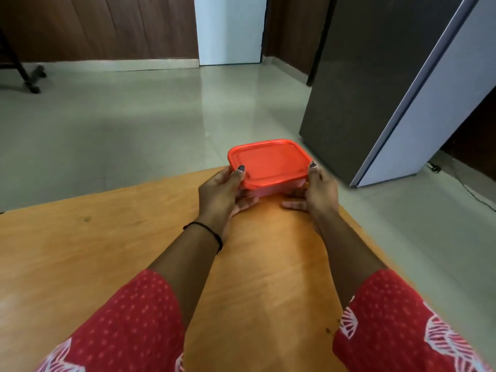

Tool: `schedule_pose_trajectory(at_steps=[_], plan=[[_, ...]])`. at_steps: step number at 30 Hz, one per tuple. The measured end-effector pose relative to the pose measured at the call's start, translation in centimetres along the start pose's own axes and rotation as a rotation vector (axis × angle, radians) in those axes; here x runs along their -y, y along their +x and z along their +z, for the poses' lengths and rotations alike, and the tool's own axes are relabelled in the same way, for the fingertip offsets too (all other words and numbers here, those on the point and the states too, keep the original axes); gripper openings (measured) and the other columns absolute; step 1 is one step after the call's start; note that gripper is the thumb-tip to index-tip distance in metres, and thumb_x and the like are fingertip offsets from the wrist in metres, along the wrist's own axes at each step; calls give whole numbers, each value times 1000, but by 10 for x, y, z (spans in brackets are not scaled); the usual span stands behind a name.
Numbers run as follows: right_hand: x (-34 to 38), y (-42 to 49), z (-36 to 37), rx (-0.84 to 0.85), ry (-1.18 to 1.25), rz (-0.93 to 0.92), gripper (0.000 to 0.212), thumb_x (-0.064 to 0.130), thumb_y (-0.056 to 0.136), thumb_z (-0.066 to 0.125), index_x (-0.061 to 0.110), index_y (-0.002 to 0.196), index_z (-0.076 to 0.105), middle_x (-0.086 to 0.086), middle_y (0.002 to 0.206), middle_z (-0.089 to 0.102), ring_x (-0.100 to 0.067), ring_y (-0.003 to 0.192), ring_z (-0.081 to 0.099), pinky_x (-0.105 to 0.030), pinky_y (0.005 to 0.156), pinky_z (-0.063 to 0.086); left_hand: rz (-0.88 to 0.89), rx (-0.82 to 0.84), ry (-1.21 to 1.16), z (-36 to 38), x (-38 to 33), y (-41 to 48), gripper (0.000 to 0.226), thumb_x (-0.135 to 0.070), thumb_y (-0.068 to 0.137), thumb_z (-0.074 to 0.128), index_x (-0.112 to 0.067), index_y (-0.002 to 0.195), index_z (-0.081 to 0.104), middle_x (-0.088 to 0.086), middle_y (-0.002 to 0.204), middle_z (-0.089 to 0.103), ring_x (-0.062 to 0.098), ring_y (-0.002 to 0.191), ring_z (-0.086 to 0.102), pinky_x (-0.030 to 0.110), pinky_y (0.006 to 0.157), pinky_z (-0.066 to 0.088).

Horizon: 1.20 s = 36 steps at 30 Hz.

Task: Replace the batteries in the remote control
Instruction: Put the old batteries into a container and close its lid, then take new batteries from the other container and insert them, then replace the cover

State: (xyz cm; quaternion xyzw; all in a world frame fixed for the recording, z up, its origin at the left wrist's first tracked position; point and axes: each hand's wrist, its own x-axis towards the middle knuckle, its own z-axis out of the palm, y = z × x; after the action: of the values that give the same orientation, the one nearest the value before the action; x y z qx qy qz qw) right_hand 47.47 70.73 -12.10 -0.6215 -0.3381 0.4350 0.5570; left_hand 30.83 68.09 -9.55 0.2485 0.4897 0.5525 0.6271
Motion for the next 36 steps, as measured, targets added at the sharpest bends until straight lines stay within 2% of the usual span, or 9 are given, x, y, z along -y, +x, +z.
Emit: schedule_pose_trajectory(at_steps=[3,6,9,12,18,21,25,31,36], plan=[[2,-5,0,-26,-17,-4,36,39,99,33,12,114,50,-18,105,63,-26,54,70,-54,60,58,-8,-17,7,1,-2,-3,37,-19,88,64,-7,122,59,12,87,67,21,66,68,37,62,61],[4,-16,2,-114,35,-45,38,41,99,30,12,118,46,-12,93,63,-21,49,68,-43,47,58,-6,-20,-4,-5,-2,-10,38,-22,89,63,-5,122,58,11,91,68,20,71,68,35,64,61],[-3,-48,2,-329,169,-124,23,30,101,30,14,109,44,-6,94,54,-7,40,58,-26,33,49,3,-39,44,-17,1,-24,33,-23,91,60,-5,120,58,6,91,65,18,69,65,34,68,61],[-17,-108,5,-391,158,-203,22,21,101,30,16,101,51,-7,90,57,-9,43,53,-21,32,40,1,-108,100,-31,-4,-56,23,-17,94,56,-9,115,57,3,90,62,20,69,64,42,78,59],[8,-242,23,-261,196,-187,25,21,100,35,14,104,58,-7,88,64,-15,56,53,-21,38,40,180,-23,161,-64,-36,-177,17,-12,95,51,-12,107,63,5,101,63,18,70,64,31,64,58],[28,-338,26,-171,265,-148,26,23,100,36,15,104,60,-4,85,65,-10,56,55,-25,45,42,272,-23,218,-107,-53,-269,17,-13,97,49,-18,102,65,2,102,66,16,75,65,31,65,57],[45,-484,20,-35,380,-132,27,23,100,36,15,101,62,-2,80,66,-9,56,56,-26,46,43,343,-52,272,-179,-61,-405,21,-13,97,47,-15,109,65,2,105,67,17,81,67,32,70,58],[51,-671,3,132,440,-151,28,20,100,35,10,102,61,-5,79,64,-12,54,52,-26,44,41,378,-135,124,-272,-53,-588,21,-11,97,46,-13,106,65,4,102,67,16,75,65,30,65,54],[49,-761,-4,200,333,-199,27,23,99,36,13,100,61,-4,78,64,-10,53,53,-24,42,41,423,-177,27,-320,-49,-671,19,-10,96,47,-16,97,65,5,98,65,15,71,64,25,57,53]])
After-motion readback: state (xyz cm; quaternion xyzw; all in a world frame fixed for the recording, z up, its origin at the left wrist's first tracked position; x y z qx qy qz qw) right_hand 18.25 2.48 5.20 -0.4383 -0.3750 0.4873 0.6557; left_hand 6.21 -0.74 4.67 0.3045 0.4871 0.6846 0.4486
